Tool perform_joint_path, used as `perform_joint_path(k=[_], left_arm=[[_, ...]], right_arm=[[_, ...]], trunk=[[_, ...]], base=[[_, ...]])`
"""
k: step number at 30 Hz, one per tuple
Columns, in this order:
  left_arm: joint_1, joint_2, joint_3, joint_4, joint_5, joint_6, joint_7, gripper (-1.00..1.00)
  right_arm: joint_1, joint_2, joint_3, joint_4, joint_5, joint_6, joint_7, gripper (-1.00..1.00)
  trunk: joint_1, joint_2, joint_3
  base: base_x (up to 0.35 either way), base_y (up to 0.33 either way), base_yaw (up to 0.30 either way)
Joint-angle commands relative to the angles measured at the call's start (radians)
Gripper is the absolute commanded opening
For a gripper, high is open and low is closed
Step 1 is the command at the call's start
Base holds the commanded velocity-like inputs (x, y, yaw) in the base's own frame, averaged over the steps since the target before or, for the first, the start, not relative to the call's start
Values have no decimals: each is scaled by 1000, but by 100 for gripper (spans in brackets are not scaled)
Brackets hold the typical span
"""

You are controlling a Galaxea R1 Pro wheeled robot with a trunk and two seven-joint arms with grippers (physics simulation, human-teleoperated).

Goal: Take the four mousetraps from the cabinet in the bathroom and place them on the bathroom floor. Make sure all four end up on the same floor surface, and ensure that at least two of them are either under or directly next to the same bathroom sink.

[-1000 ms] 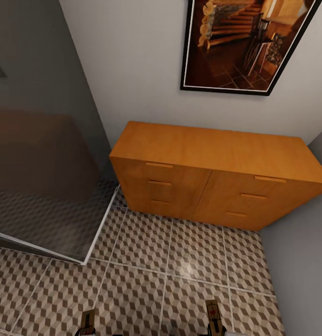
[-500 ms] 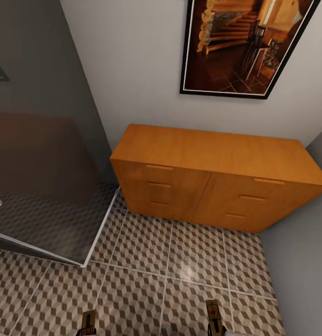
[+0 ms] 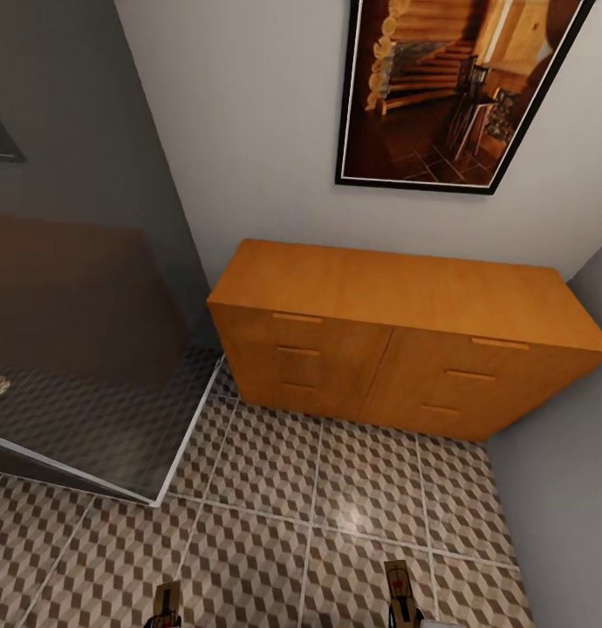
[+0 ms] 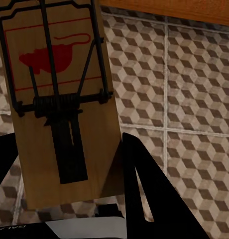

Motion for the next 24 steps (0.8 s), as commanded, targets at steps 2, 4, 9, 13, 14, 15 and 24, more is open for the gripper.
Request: perform_joint_path(k=[2, 4, 9, 13, 14, 15, 24], left_arm=[[-1, -1, -8, 3, 6, -5, 5, -100], [-1, -1, -8, 3, 6, -5, 5, -100], [-1, -1, -8, 3, 6, -5, 5, -100], [-1, -2, -8, 3, 6, -5, 6, -100], [-1, -3, -8, 3, 6, -5, 6, -100], [-1, -7, -8, 3, 6, -4, 6, -100], [-1, -13, -8, 3, 6, 2, 6, -100]], right_arm=[[-1, 0, 9, 1, -9, -3, -3, -100], [-1, 0, 9, 1, -9, -3, -4, -100], [-1, -1, 9, 1, -9, -3, -4, -100], [-1, 0, 9, 1, -8, -3, -4, -100], [-1, 0, 9, 1, -8, -3, -5, -100], [-1, 0, 9, 2, -7, -3, -5, -100], [-1, 0, 9, 2, -7, -3, -5, -100]], trunk=[[1, -2, 2], [1, -2, 5], [1, -2, 13], [1, -2, 20], [1, -2, 21], [1, -2, 23], [1, -2, 38]], base=[[0, 0, 0], [0, 0, 0], [0, 0, 0], [0, 0, 0], [0, 0, 0], [0, 0, 0], [0, 0, 0]])
